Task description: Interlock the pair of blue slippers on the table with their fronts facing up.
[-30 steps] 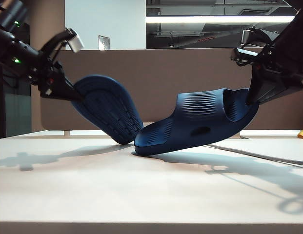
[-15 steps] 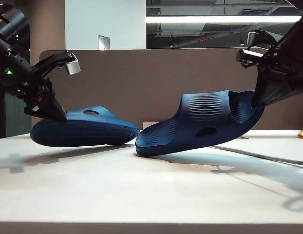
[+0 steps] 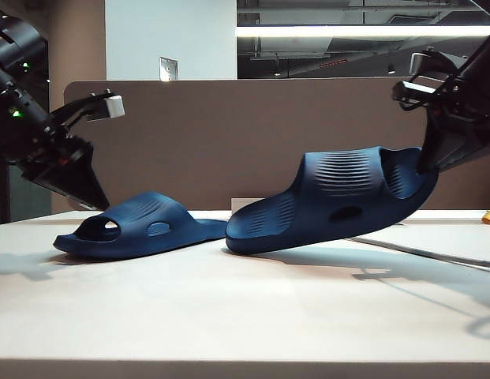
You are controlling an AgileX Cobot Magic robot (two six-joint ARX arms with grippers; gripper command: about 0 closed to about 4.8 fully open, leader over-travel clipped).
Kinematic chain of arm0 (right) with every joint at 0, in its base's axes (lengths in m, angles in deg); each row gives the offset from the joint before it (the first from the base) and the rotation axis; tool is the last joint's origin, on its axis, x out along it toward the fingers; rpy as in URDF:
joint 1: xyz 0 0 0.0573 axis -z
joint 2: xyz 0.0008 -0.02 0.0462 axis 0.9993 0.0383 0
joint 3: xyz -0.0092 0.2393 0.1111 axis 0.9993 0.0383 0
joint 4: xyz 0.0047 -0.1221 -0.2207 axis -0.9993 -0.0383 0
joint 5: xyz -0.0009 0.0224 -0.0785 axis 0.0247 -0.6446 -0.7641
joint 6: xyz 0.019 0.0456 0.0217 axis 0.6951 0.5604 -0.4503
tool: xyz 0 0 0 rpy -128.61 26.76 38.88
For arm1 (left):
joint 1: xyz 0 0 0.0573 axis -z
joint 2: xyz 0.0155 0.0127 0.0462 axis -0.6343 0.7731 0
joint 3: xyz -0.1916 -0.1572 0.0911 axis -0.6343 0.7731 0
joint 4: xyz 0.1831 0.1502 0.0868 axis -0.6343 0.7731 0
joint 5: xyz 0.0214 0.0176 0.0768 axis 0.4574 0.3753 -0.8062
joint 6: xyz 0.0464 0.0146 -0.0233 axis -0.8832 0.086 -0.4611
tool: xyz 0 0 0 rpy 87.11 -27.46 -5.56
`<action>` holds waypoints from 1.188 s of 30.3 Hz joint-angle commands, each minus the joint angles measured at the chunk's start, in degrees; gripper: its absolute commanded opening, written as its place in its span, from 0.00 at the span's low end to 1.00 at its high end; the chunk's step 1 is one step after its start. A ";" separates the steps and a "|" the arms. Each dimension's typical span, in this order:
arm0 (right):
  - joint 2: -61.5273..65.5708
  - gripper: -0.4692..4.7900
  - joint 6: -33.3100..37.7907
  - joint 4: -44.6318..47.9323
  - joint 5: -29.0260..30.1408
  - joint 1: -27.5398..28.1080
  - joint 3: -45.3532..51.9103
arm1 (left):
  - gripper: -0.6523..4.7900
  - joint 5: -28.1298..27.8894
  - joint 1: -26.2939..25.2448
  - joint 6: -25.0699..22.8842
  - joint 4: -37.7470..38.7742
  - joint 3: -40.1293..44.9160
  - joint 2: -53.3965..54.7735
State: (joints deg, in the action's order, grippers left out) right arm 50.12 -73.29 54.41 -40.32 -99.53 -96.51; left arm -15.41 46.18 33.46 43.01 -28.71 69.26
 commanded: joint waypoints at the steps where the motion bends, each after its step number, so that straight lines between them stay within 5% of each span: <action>1: -0.11 0.09 -0.48 0.26 -0.11 0.96 -0.13 | 0.48 -0.04 -0.20 17.73 -0.72 -0.11 -0.85; 5: -0.11 0.09 -0.48 0.31 0.79 1.64 -0.15 | 0.48 -0.72 -0.76 39.39 2.27 -0.13 -1.42; 9: -0.11 0.09 -0.48 0.42 0.94 1.66 -0.15 | 0.48 1.36 -2.64 53.42 7.93 -0.13 -1.44; 20: -0.11 0.09 -0.44 1.49 1.14 1.66 -0.15 | 0.52 7.93 -14.23 62.82 13.42 -0.13 -1.53; 28: -0.11 0.09 0.20 2.84 2.23 1.64 -0.17 | 0.52 8.66 -13.11 67.34 9.77 -0.11 -0.87; 32: -0.11 0.09 0.81 2.78 2.62 1.64 -0.17 | 0.64 9.68 -12.83 70.44 6.80 -0.09 1.20; 36: -0.13 0.09 1.03 2.78 3.65 1.66 -0.17 | 0.64 10.27 -12.83 71.04 6.23 -0.09 3.39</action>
State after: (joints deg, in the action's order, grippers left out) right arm 50.16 -72.50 56.16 -37.11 -97.89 -96.51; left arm -5.77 33.35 104.32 49.83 -28.73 72.54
